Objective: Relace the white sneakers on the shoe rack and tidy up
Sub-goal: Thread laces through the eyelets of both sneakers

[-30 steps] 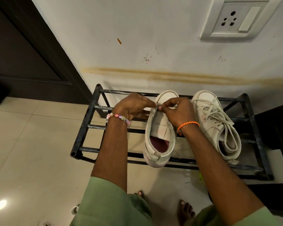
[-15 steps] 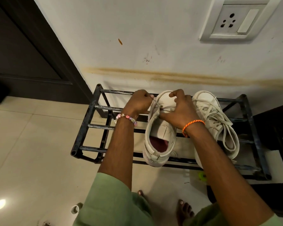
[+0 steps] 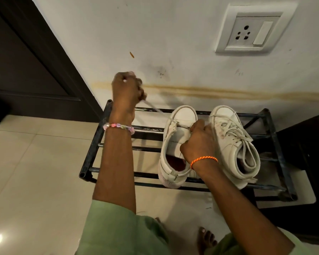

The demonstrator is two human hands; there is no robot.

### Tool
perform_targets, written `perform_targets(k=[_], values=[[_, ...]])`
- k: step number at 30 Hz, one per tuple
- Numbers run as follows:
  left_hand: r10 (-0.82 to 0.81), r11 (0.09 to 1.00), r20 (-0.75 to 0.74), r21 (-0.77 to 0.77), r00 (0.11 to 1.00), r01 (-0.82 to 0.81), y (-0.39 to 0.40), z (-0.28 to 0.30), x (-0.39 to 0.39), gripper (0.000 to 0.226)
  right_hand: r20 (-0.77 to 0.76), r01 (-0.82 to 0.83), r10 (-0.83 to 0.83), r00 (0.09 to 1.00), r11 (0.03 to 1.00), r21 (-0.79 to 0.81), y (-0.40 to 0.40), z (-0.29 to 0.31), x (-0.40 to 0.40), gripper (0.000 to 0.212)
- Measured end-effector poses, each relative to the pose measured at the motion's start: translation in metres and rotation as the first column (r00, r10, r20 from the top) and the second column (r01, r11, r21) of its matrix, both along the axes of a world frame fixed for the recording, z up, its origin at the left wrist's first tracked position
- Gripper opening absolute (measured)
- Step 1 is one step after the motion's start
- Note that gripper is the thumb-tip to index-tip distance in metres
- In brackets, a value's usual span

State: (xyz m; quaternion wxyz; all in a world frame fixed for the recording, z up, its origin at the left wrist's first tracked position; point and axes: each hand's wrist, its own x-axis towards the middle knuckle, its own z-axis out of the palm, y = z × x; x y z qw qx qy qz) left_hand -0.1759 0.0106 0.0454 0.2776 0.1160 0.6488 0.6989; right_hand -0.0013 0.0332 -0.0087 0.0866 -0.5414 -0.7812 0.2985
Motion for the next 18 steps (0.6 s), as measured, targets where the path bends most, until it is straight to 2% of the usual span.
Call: perform_targets(k=[1,2,3,5,6,8,10,14,18], values=[[-0.131,0.969,-0.16,-0.23,0.978,0.092,0.0,-0.006,0.002,0.008,-0.024,0.016,-0.016,1.0,1.0,-0.023,0.001,-0.001,-0.002,0.057],[-0.313,0.872,-0.255,-0.458,0.915,0.171,0.0,-0.014,0.006,0.014,-0.044,0.032,-0.034,0.998,0.999,-0.042,0.001,-0.002,-0.004,0.057],[-0.49,0.741,-0.262,-0.627,0.832,0.24,0.001,-0.025,0.009,0.024,-0.056,0.045,-0.048,0.997,0.997,-0.056,0.001,-0.002,-0.005,0.057],[-0.716,0.518,-0.187,-0.789,0.673,0.331,0.004,-0.042,0.019,0.034,-0.078,0.058,-0.062,0.995,0.997,-0.058,0.001,-0.002,-0.005,0.055],[-0.763,0.468,-0.183,-0.819,0.62,0.333,0.005,-0.046,0.025,0.034,-0.09,0.059,-0.063,0.994,0.997,-0.045,0.001,-0.002,-0.005,0.053],[-0.789,0.464,-0.222,-0.827,0.573,0.318,0.008,-0.051,0.031,0.028,-0.11,0.068,-0.069,0.992,0.998,-0.013,-0.001,-0.002,-0.001,0.047],[-0.78,0.505,-0.263,-0.801,0.568,0.321,0.011,-0.05,0.032,0.021,-0.119,0.077,-0.075,0.99,0.997,0.017,-0.002,-0.001,0.003,0.038],[-0.727,0.614,-0.315,-0.695,0.61,0.373,0.016,-0.051,0.029,0.025,-0.112,0.086,-0.08,0.991,0.995,0.05,-0.003,-0.003,0.005,0.031],[-0.666,0.694,-0.338,-0.607,0.665,0.386,0.013,-0.043,0.027,0.013,-0.105,0.072,-0.064,0.992,0.994,0.076,-0.003,-0.005,0.007,0.032]])
